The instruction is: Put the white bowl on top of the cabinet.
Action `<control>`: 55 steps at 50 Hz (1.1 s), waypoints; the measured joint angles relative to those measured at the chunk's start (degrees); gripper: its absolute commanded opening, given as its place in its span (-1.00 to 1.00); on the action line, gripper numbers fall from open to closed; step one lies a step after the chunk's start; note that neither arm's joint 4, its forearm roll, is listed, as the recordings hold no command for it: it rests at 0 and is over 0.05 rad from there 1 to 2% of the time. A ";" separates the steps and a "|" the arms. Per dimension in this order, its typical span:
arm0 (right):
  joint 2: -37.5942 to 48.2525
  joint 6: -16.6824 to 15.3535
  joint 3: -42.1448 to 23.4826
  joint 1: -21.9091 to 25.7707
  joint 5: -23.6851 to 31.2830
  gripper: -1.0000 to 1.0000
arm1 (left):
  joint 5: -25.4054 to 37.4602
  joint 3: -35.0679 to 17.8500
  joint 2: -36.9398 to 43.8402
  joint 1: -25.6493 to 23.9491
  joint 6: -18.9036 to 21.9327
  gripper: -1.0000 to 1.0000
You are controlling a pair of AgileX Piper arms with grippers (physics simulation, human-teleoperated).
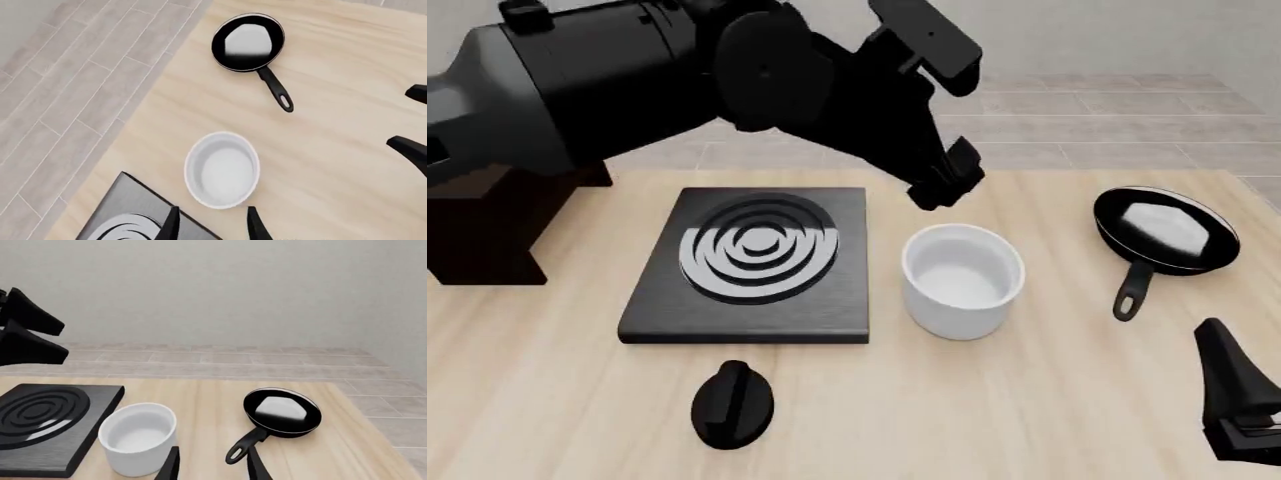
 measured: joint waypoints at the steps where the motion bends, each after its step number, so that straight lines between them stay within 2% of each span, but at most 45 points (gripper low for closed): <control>1: 0.00 0.01 -0.01 0.00 0.01 1.00 | 0.14 -0.13 0.41 -0.31 -0.03 1.00; 13: 0.00 0.02 -0.07 0.00 0.07 1.00 | 0.35 0.32 4.54 -2.97 0.95 1.00; 42: 0.01 0.02 0.05 0.01 -0.06 1.00 | -3.54 4.12 15.31 -5.45 6.32 1.00; 55: 0.01 0.00 0.16 0.02 -0.17 1.00 | -3.15 1.14 19.86 -4.16 9.81 1.00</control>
